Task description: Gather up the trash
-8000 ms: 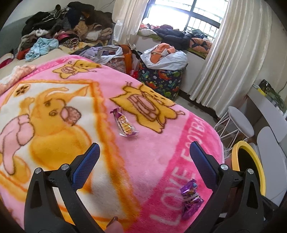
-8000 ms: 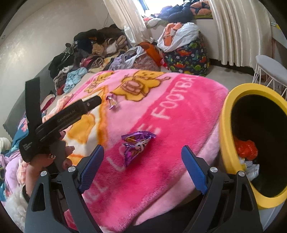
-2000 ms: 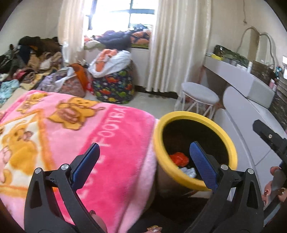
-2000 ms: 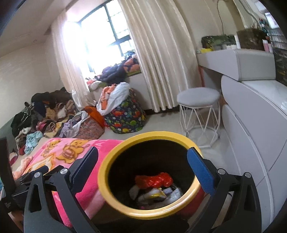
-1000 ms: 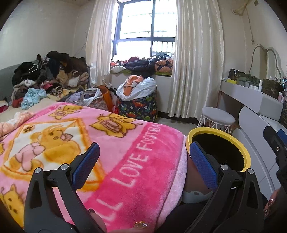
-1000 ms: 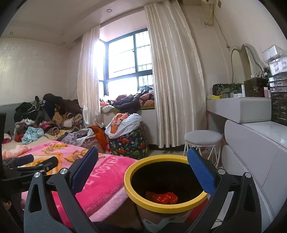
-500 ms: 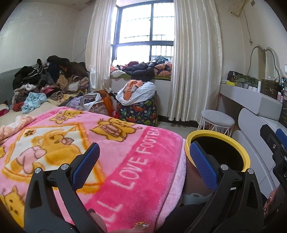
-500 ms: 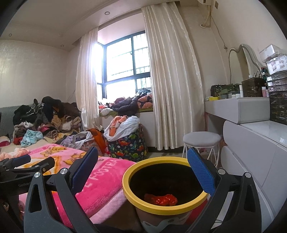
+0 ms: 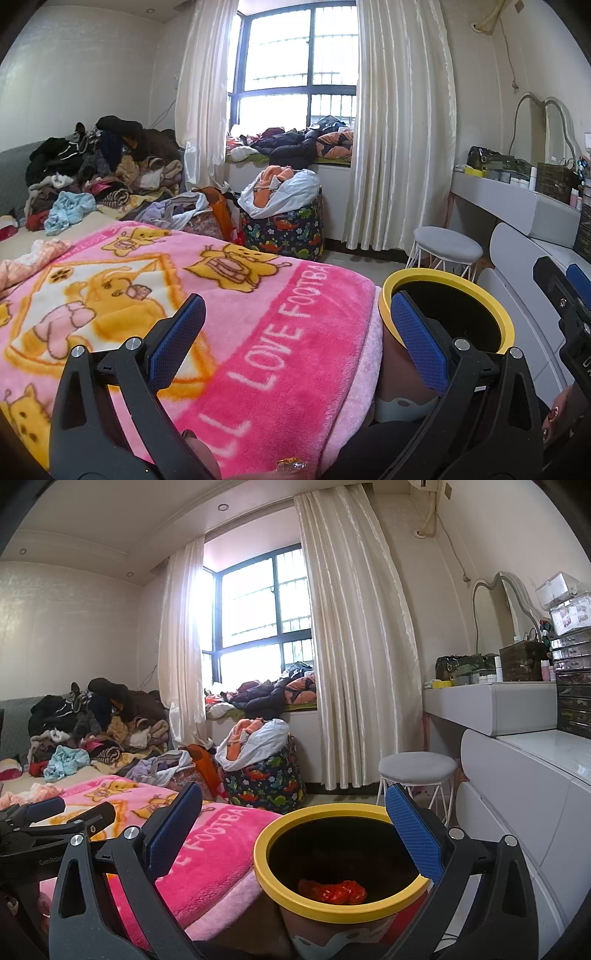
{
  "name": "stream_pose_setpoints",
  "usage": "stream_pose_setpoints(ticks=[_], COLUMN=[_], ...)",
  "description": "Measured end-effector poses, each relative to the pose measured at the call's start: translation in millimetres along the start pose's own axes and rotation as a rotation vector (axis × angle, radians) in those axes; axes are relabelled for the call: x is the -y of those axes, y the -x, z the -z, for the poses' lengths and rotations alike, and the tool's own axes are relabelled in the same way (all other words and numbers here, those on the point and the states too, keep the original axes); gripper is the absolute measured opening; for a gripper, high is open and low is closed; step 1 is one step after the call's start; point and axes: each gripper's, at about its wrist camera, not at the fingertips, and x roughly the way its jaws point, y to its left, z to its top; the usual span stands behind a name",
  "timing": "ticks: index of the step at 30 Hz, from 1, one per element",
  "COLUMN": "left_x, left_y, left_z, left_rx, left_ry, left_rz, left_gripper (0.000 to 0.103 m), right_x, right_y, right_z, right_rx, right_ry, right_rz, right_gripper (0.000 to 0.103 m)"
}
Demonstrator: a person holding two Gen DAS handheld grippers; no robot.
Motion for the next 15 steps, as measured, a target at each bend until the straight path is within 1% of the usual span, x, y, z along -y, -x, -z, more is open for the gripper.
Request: stream_pose_setpoints(ticks=[15], left_x=[0.3], left_y=[0.2], left_z=[-0.2], left_rx=[0.002], left_ry=[-0.002], left_rz=[0.001], left_gripper=[0.092], right_x=[0.4], right_y=[-0.2], right_z=[1.1], right_rx=[0.001], right_ry=[0.001], right_rz=[0.002], right_gripper=[0.097])
